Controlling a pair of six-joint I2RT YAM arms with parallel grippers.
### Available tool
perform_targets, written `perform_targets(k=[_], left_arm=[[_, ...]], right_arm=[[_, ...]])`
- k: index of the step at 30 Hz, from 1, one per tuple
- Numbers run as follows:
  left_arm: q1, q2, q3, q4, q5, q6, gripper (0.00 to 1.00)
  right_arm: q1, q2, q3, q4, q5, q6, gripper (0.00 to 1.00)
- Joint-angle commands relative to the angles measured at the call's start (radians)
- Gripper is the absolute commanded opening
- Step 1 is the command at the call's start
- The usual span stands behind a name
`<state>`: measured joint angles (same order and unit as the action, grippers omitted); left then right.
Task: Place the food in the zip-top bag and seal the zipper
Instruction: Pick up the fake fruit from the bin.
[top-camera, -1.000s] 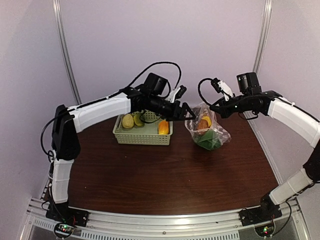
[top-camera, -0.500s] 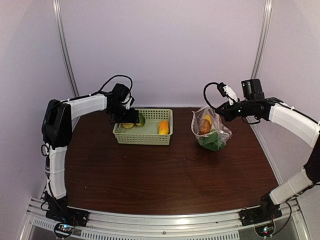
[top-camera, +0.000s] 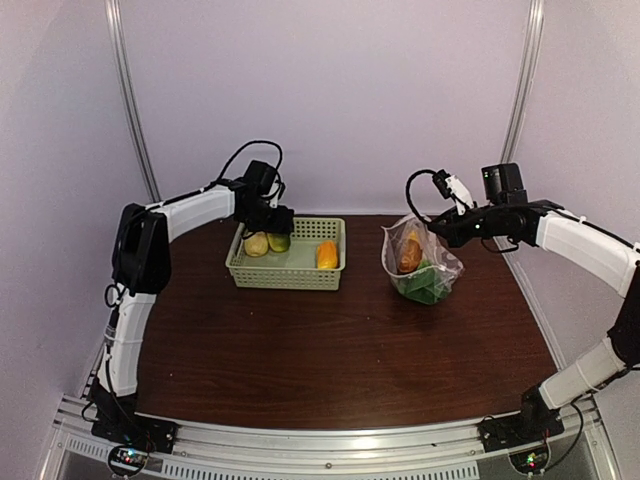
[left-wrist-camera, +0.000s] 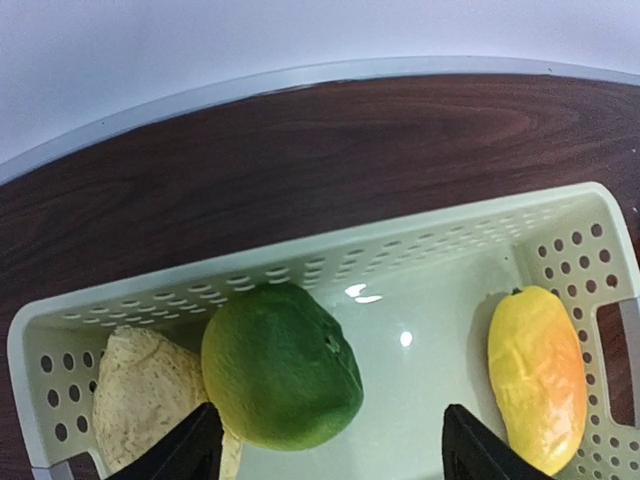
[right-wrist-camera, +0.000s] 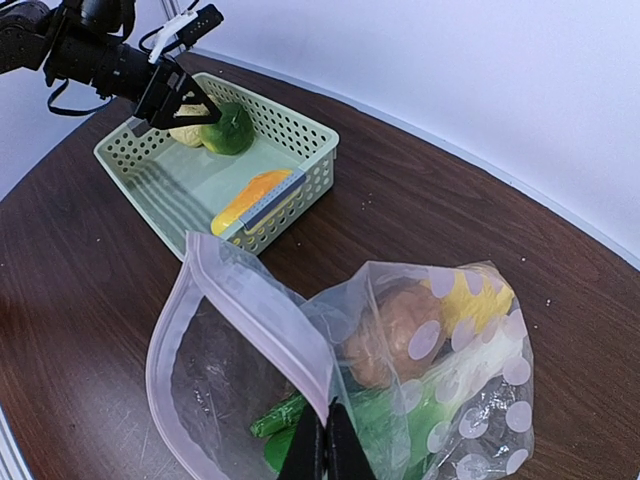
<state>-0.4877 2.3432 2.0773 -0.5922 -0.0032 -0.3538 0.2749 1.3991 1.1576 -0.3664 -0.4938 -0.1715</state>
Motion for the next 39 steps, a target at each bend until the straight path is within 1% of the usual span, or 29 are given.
perform_targets(k=[1, 8, 10, 12, 14, 18, 21, 22, 27, 29, 32, 37, 39], left_arm=[[0.005, 0.076, 0.070, 0.023, -0.085, 0.015, 0.77], [0.005, 0.155, 0.106, 0.017, -0.112, 0.035, 0.78], [0.005, 0.179, 0.122, 0.005, -0.113, 0.043, 0.75], [0.005, 0.191, 0.134, -0.006, -0.106, 0.047, 0.68], [0.005, 0.187, 0.131, -0.008, -0.093, 0.045, 0.58], [0.005, 0.133, 0.103, -0.006, -0.040, 0.022, 0.42], [0.005, 0.040, 0.023, 0.024, 0.000, -0.004, 0.36], [0.005, 0.004, -0.006, 0.034, 0.003, -0.011, 0.35], [-0.020, -0.189, -0.176, 0.124, 0.116, -0.039, 0.35], [-0.046, -0.269, -0.236, 0.177, 0.183, -0.032, 0.35], [-0.106, -0.341, -0.293, 0.262, 0.265, -0.026, 0.37], [-0.235, -0.358, -0.288, 0.376, 0.383, -0.014, 0.37], [-0.288, -0.358, -0.289, 0.430, 0.417, 0.012, 0.37]], right_arm=[[-0.002, -0.003, -0.010, 0.026, -0.020, 0.012, 0.00], [-0.002, 0.004, -0.012, 0.026, -0.023, 0.016, 0.00], [-0.002, 0.007, -0.009, 0.025, -0.027, 0.017, 0.00], [-0.002, 0.009, -0.007, 0.023, -0.029, 0.020, 0.00], [-0.002, 0.008, -0.006, 0.023, -0.030, 0.021, 0.00], [-0.002, 0.002, -0.004, 0.021, -0.019, 0.021, 0.00], [-0.002, -0.001, -0.004, 0.021, -0.017, 0.022, 0.00], [-0.001, -0.001, -0.004, 0.021, -0.016, 0.020, 0.00], [-0.002, 0.000, -0.003, 0.021, -0.017, 0.020, 0.00], [-0.002, 0.001, -0.003, 0.022, -0.016, 0.018, 0.00], [-0.002, 0.002, -0.003, 0.023, -0.017, 0.018, 0.00], [-0.002, 0.000, -0.002, 0.023, -0.016, 0.020, 0.00], [-0.002, -0.004, -0.001, 0.023, -0.015, 0.022, 0.00]])
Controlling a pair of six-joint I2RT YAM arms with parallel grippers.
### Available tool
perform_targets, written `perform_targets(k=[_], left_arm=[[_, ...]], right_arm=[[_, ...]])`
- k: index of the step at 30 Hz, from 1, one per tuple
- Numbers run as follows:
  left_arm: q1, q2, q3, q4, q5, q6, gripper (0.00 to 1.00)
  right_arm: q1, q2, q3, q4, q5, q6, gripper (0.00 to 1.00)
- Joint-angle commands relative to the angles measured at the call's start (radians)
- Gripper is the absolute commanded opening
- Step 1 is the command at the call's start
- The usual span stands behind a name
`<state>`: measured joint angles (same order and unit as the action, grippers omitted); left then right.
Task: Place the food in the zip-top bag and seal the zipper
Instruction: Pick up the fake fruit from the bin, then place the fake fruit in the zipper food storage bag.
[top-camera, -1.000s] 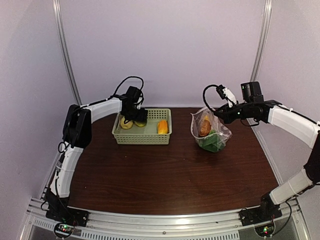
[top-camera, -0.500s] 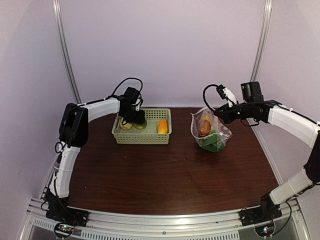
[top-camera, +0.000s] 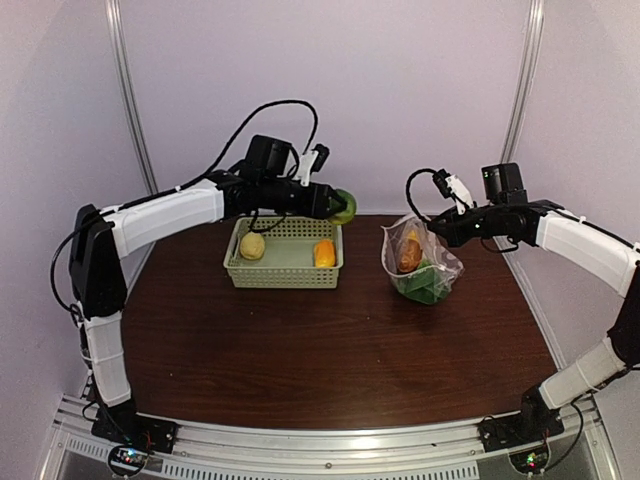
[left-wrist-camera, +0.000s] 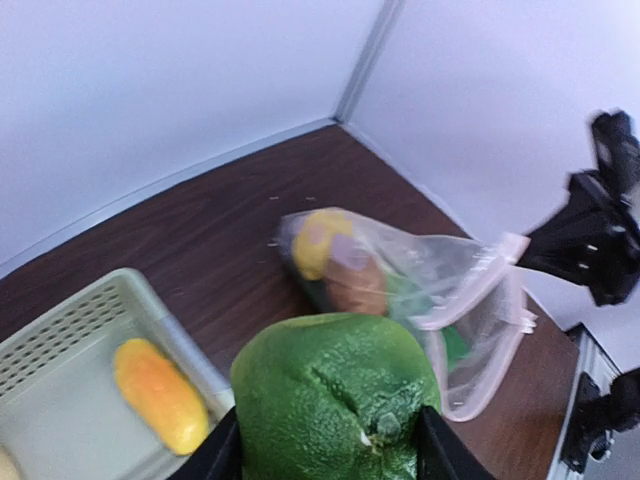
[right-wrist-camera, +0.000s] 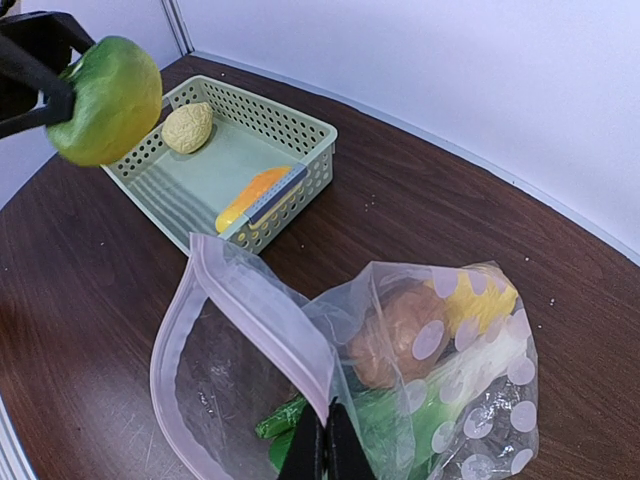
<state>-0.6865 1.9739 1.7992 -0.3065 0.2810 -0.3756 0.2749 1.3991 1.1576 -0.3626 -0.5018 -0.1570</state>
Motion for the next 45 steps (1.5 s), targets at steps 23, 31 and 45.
perform_targets(k=[23, 31, 45], left_arm=[[-0.214, 0.348, 0.247, 0.257, 0.082, -0.229, 0.35], [-0.218, 0.429, 0.379, 0.195, 0.057, -0.262, 0.35], [-0.248, 0.475, 0.491, 0.064, 0.021, -0.274, 0.71]], right_arm=[[-0.004, -0.083, -0.038, 0.069, -0.181, 0.056, 0.00], [-0.005, -0.069, -0.055, 0.093, -0.220, 0.076, 0.00], [-0.028, -0.088, -0.065, 0.154, -0.404, 0.152, 0.00]])
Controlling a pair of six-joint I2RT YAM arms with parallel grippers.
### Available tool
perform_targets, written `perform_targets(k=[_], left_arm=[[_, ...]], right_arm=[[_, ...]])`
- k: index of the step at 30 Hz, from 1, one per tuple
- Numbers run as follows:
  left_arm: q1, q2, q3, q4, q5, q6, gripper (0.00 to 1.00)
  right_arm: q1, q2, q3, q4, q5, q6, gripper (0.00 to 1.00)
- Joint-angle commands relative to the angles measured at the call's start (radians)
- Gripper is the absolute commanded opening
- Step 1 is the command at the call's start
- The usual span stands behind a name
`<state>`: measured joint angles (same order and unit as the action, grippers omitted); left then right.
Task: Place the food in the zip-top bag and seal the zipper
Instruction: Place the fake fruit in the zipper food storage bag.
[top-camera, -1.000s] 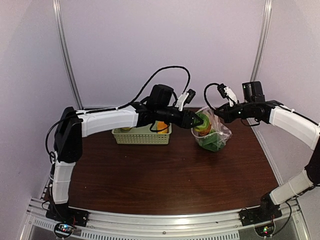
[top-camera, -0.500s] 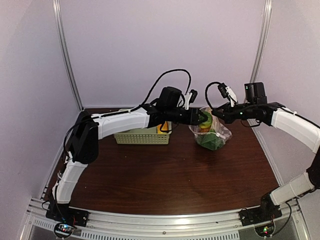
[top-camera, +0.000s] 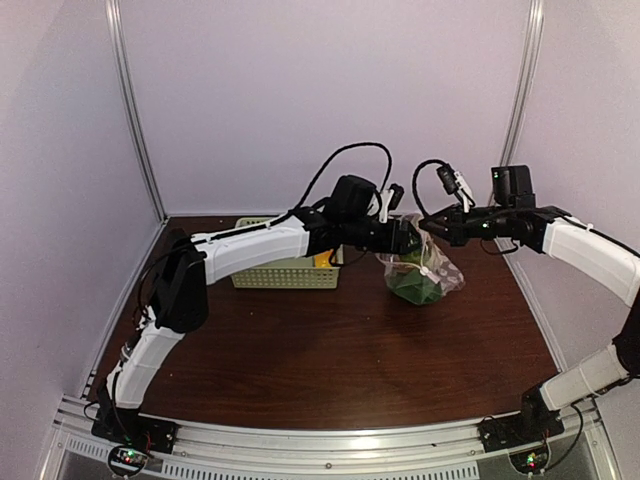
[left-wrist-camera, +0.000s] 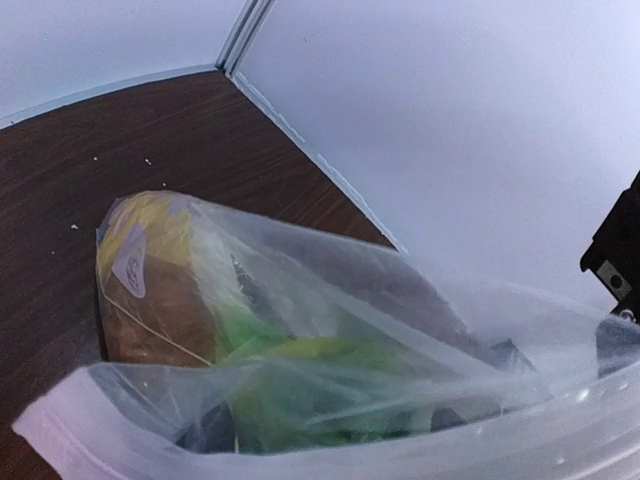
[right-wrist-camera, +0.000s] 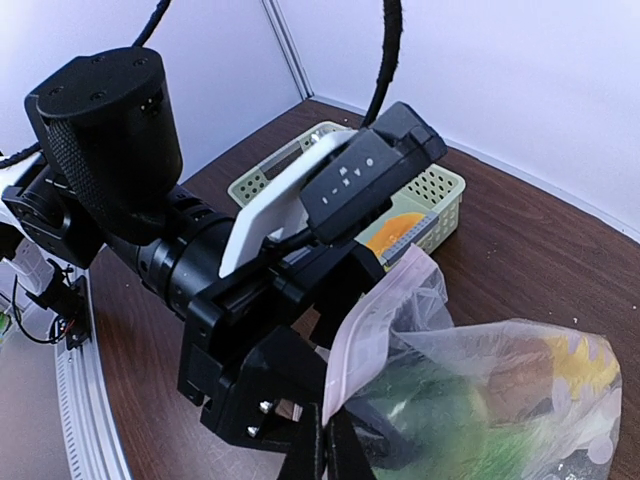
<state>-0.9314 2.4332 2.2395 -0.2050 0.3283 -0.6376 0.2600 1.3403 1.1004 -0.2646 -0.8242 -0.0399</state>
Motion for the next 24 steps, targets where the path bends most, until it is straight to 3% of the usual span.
perform_targets(k=[1, 9, 16, 21, 24], left_arm=[[-0.004, 0.013, 0.056, -0.043, -0.025, -0.011, 0.74], [-0.004, -0.063, 0.047, -0.045, 0.070, 0.011, 0.82], [0.006, -0.268, -0.062, -0.109, 0.127, 0.205, 0.82], [0.038, -0.430, -0.242, -0.130, 0.002, 0.293, 0.82], [0.078, -0.456, -0.321, -0.164, -0.076, 0.292, 0.82]], right_arm=[[-0.016, -0.029, -0.009, 0.057, -0.077, 0.035, 0.00], [-0.060, -0.046, -0.017, 0.065, -0.050, 0.037, 0.00], [-0.116, -0.057, -0.031, 0.091, -0.003, 0.077, 0.00], [-0.184, -0.086, 0.011, 0.053, -0.029, 0.037, 0.00], [-0.171, -0.057, 0.011, 0.021, 0.170, -0.030, 0.00]])
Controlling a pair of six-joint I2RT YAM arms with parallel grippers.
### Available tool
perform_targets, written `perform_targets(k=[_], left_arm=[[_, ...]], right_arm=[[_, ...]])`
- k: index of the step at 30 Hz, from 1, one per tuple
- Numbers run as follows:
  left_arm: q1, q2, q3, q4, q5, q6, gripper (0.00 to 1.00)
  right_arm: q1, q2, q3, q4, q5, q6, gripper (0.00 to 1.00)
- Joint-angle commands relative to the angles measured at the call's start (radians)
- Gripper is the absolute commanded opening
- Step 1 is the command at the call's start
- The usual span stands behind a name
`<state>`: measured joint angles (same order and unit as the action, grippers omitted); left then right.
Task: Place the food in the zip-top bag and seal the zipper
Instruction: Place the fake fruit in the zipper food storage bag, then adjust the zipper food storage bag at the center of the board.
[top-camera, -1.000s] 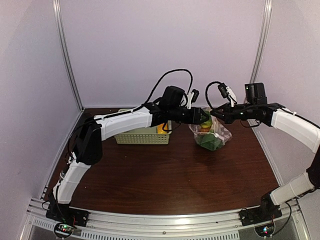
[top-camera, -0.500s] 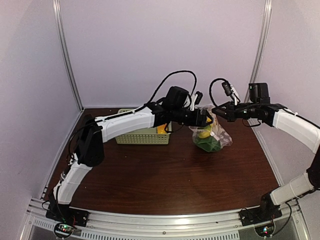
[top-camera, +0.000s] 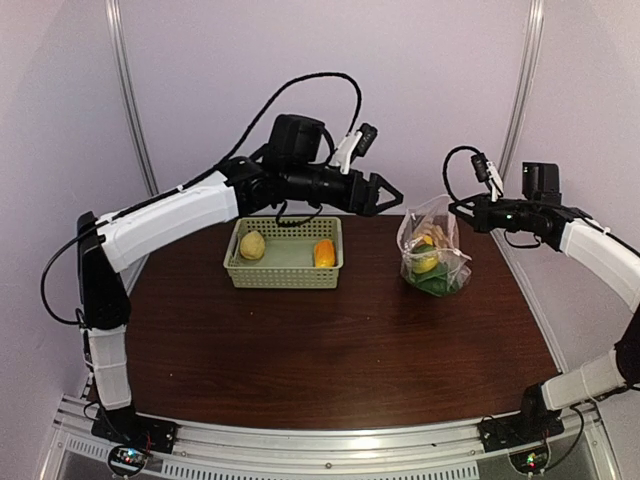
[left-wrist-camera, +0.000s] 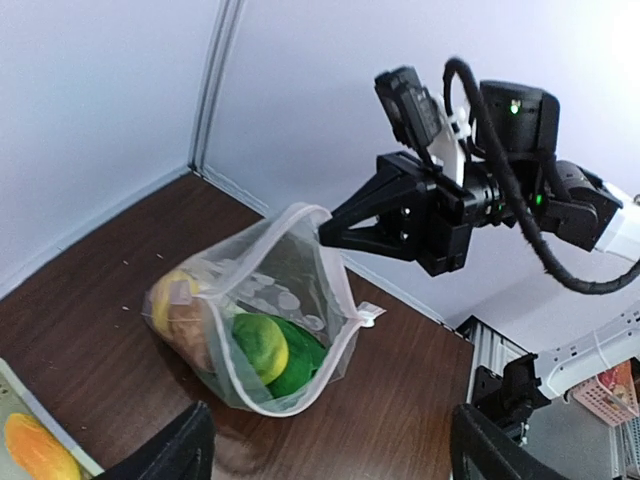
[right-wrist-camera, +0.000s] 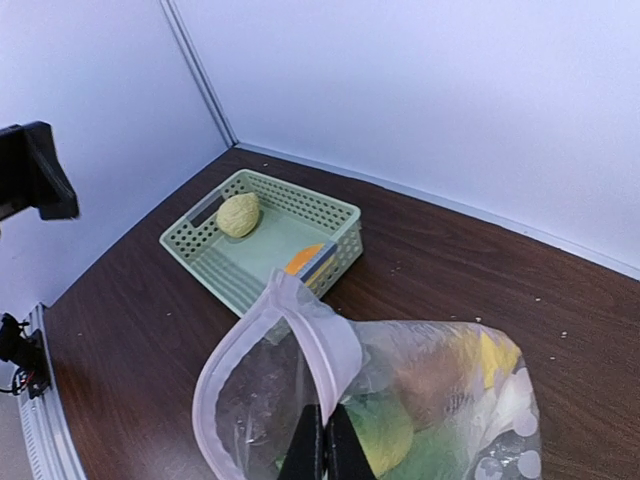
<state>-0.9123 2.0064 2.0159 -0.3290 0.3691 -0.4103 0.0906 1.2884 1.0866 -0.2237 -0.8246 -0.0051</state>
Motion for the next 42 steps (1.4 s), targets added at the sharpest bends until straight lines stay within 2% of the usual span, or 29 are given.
perform_targets(k=[1, 4, 7, 9, 11, 15, 18, 22, 29, 30, 32, 36, 39, 42], left_arm=[[0.067, -0.029, -0.118, -0.040, -0.126, 0.055, 0.81], [0.078, -0.026, -0.175, -0.008, -0.102, 0.019, 0.78], [0.076, -0.024, -0.245, 0.094, -0.005, -0.063, 0.74], [0.063, -0.012, -0.298, 0.217, 0.085, -0.153, 0.74], [0.031, 0.025, -0.285, 0.259, 0.142, -0.173, 0.76], [-0.008, 0.084, -0.234, 0.242, 0.086, -0.217, 0.76], [-0.006, 0.123, -0.214, 0.257, 0.044, -0.290, 0.74], [-0.007, 0.196, -0.148, 0.312, 0.063, -0.364, 0.69], [0.007, 0.306, -0.003, 0.270, -0.005, -0.438, 0.61], [0.015, 0.331, 0.046, 0.248, -0.004, -0.445, 0.58], [0.029, 0.375, 0.122, 0.222, 0.010, -0.453, 0.44], [0.036, 0.394, 0.188, 0.243, 0.040, -0.445, 0.19], [0.037, 0.412, 0.302, 0.225, 0.085, -0.402, 0.01], [0.041, 0.411, 0.405, 0.308, 0.153, -0.394, 0.00]], right_arm=[[-0.002, 0.019, 0.033, -0.044, 0.152, -0.076, 0.00], [-0.003, 0.021, 0.021, -0.011, 0.035, -0.039, 0.00], [-0.002, -0.010, -0.024, 0.063, 0.045, 0.005, 0.00], [-0.003, 0.007, -0.018, 0.042, 0.050, -0.009, 0.00], [-0.003, 0.022, -0.015, 0.030, 0.051, -0.017, 0.00], [-0.003, 0.021, -0.014, 0.029, 0.048, -0.015, 0.00], [-0.003, 0.017, -0.017, 0.030, 0.047, -0.017, 0.00], [-0.003, 0.020, -0.019, 0.025, 0.045, -0.020, 0.00], [-0.002, 0.017, -0.020, 0.014, 0.020, -0.037, 0.00], [-0.002, 0.017, -0.018, 0.012, 0.017, -0.038, 0.00], [-0.002, 0.018, -0.007, 0.003, 0.020, -0.040, 0.00], [0.000, 0.031, 0.065, -0.056, 0.065, -0.052, 0.00], [0.005, 0.065, 0.254, -0.230, 0.169, -0.153, 0.00], [0.007, 0.132, 0.523, -0.428, 0.379, -0.246, 0.00]])
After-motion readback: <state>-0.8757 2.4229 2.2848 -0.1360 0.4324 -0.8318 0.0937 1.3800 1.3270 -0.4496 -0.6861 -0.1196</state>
